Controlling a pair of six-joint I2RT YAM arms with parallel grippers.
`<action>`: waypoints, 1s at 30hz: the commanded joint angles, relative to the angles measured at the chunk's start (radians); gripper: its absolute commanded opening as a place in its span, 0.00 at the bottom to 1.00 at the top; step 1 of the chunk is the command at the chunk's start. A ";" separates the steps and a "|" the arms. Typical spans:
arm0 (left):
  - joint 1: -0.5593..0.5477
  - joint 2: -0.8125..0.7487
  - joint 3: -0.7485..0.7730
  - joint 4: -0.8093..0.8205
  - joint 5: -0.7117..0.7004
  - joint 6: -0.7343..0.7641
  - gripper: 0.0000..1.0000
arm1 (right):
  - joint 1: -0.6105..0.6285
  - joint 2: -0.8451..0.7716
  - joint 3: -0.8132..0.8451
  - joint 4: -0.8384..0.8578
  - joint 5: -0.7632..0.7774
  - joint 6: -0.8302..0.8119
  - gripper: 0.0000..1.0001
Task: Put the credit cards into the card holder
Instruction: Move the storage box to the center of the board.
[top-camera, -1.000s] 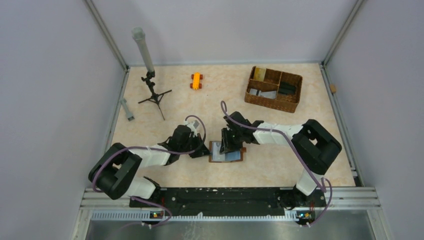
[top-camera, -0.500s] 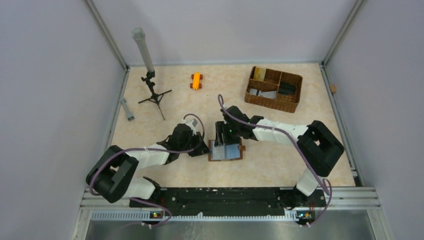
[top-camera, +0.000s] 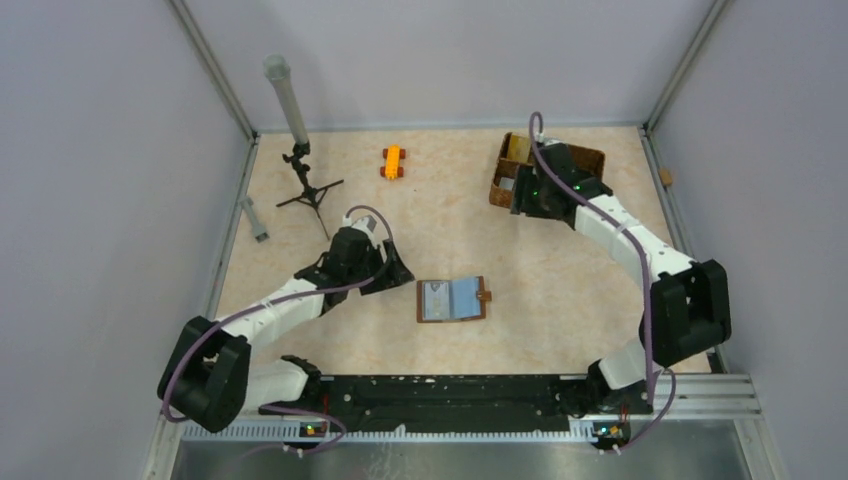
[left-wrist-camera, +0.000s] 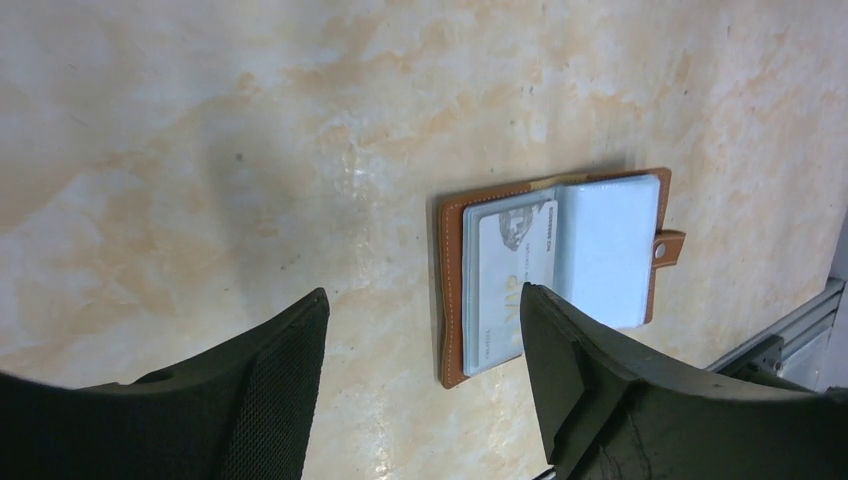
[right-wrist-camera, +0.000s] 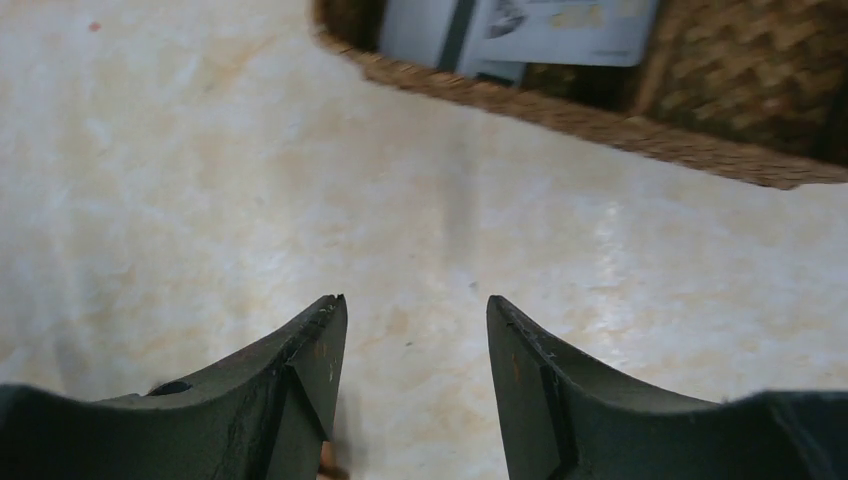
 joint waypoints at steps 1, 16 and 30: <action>0.061 -0.046 0.084 -0.114 -0.010 0.056 0.73 | -0.126 0.043 0.067 -0.032 0.085 -0.054 0.54; 0.202 -0.122 0.160 -0.244 0.039 0.137 0.73 | -0.269 0.373 0.329 -0.004 0.123 -0.101 0.46; 0.215 -0.142 0.181 -0.283 0.066 0.161 0.73 | -0.280 0.399 0.302 -0.044 0.109 -0.003 0.04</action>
